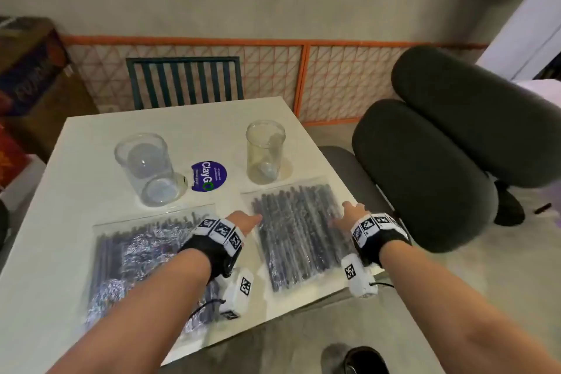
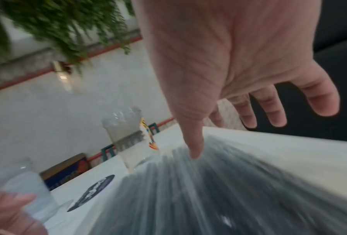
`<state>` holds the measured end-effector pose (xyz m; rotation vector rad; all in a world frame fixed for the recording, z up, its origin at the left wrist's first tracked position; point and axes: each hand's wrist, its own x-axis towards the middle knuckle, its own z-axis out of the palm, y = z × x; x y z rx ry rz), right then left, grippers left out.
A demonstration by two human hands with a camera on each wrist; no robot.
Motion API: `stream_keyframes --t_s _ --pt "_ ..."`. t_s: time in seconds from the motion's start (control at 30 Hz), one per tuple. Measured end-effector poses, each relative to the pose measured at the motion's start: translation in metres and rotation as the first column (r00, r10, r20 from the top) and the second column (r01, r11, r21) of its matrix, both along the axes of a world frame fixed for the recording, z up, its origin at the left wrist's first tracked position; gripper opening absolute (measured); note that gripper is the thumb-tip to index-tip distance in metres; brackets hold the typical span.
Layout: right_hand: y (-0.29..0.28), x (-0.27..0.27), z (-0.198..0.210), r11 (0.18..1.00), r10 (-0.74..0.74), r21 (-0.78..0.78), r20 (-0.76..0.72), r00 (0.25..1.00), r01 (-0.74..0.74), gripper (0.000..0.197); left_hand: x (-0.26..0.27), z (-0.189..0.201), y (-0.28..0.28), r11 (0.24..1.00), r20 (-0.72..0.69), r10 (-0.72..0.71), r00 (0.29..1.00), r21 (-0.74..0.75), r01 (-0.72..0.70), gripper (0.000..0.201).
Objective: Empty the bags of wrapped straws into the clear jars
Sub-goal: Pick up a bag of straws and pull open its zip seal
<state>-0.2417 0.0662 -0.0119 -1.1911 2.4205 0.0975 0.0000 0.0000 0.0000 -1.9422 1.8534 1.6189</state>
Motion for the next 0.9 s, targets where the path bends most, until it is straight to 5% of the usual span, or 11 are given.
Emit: stream_keyframes --t_s 0.17,0.33,0.4,0.47,0.6,0.73,0.9 --pt "0.02 0.002 -0.028 0.98 -0.196 0.017 0.135 0.971 0.196 0.068 -0.022 -0.029 0.019 0.993 0.01 0.076 0.997 0.093 -0.077 0.066" --pt "0.019 0.004 -0.039 0.966 -0.227 -0.037 0.352 0.908 0.256 0.051 -0.029 -0.041 0.023 0.972 -0.051 0.202 0.978 0.132 -0.193 0.074" --pt "0.018 0.004 -0.038 0.963 -0.178 -0.113 0.422 0.889 0.246 0.05 -0.028 -0.042 0.021 0.962 -0.102 0.216 0.971 0.192 -0.194 0.064" --pt "0.019 0.0 -0.034 0.942 -0.138 -0.192 0.525 0.84 0.274 0.055 -0.024 -0.042 0.014 0.952 -0.186 0.262 0.947 0.21 -0.222 0.032" --pt "0.025 -0.008 -0.013 0.848 0.016 -0.374 0.727 0.686 0.376 0.055 -0.015 -0.023 0.003 0.961 -0.394 0.269 0.879 0.057 -0.269 0.041" --pt "0.025 -0.008 0.034 0.726 0.232 -0.504 0.82 0.523 0.467 0.045 -0.001 -0.006 0.0 0.901 -0.465 0.096 0.88 -0.335 -0.276 0.047" --pt "0.015 -0.005 0.075 0.661 0.362 -0.589 0.793 0.491 0.465 0.047 0.007 0.015 -0.001 0.859 -0.489 0.205 0.848 -0.326 -0.396 0.072"
